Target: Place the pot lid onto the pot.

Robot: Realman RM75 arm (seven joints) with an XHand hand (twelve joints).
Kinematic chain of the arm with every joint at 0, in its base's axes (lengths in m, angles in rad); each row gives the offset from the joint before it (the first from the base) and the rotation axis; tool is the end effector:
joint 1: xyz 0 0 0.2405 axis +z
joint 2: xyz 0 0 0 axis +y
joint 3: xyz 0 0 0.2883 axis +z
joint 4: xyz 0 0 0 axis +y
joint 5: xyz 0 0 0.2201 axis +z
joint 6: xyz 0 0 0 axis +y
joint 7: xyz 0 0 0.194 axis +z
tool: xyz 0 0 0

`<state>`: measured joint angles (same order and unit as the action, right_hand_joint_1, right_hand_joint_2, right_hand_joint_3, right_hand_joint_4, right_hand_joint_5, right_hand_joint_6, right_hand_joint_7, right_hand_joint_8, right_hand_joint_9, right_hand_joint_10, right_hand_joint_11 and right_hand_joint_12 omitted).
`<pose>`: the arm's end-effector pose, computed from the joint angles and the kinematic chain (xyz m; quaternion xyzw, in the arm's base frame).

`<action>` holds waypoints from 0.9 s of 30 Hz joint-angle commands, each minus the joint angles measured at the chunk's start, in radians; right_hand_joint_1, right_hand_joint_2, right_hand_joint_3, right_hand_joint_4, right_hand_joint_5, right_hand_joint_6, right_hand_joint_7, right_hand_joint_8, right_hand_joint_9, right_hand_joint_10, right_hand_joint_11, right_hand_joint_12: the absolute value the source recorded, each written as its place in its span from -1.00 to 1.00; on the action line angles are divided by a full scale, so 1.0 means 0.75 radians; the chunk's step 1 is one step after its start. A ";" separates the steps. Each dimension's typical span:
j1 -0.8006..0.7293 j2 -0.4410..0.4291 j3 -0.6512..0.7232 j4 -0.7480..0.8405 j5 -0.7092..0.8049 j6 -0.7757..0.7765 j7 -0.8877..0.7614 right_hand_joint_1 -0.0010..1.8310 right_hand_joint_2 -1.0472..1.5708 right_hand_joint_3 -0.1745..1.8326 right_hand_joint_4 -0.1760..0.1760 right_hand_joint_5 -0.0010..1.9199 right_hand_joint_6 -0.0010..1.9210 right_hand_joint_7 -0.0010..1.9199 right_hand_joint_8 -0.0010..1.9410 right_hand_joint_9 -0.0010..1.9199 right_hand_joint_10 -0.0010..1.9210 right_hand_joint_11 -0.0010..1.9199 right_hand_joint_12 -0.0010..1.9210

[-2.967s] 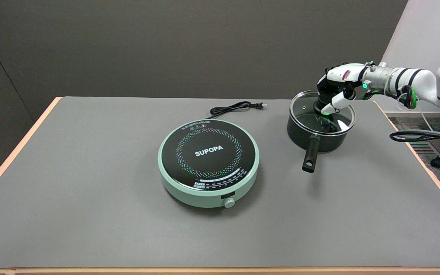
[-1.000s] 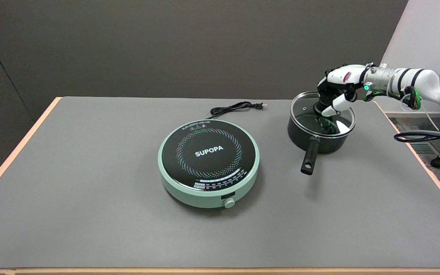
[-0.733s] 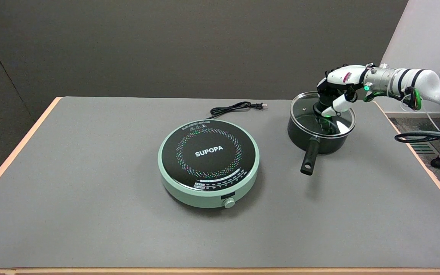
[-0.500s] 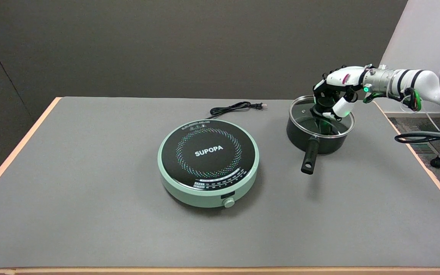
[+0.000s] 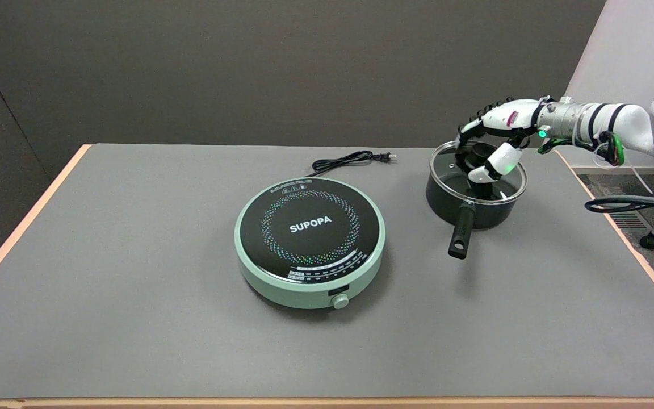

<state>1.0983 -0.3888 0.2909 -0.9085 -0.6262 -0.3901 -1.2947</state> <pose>-0.1782 -0.4793 0.5585 0.7229 -0.0754 -0.2151 0.6523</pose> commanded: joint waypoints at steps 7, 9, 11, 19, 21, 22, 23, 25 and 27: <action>0.018 0.006 0.218 -0.071 -0.057 0.126 0.000 -0.63 0.02 0.02 0.69 -0.89 -0.77 -0.92 -0.83 -0.92 -0.75 -0.87 -0.36; 0.015 0.011 0.237 -0.082 -0.057 0.143 0.000 -0.61 0.01 0.00 0.67 -0.90 -0.82 -0.92 -0.84 -0.92 -0.76 -0.85 -0.37; 0.014 0.016 0.245 -0.094 -0.055 0.157 0.000 -0.57 0.02 -0.06 0.65 -0.91 -0.87 -0.92 -0.87 -0.88 -0.83 -0.82 -0.46; -0.178 0.075 0.493 -0.146 0.269 0.193 0.147 -0.63 0.00 -0.05 0.43 -1.00 -1.00 -1.00 -0.93 -0.97 -0.79 -0.87 -0.43; -0.287 0.089 0.591 -0.146 0.464 0.184 0.183 -0.63 -0.01 -0.05 0.42 -1.00 -1.00 -1.00 -0.98 -0.98 -0.83 -0.88 -0.47; -0.322 0.092 0.630 -0.146 0.535 0.177 0.187 -0.65 0.00 -0.08 0.42 -1.00 -1.00 -1.00 -0.99 -1.00 -0.83 -0.88 -0.50; -0.371 0.098 0.683 -0.144 0.631 0.162 0.188 -0.65 0.01 -0.08 0.42 -1.00 -1.00 -1.00 -1.00 -1.00 -0.87 -0.90 -0.53; -0.451 0.105 0.748 -0.142 0.750 0.141 0.188 -0.64 0.01 -0.06 0.41 -1.00 -1.00 -1.00 -1.00 -1.00 -0.93 -0.93 -0.56; -0.548 0.110 0.818 -0.141 0.877 0.116 0.188 -0.64 0.02 -0.06 0.40 -1.00 -1.00 -1.00 -1.00 -1.00 -0.98 -0.95 -0.59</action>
<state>1.0476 -0.3627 0.5232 -0.9821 -0.5415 -0.2795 -1.2536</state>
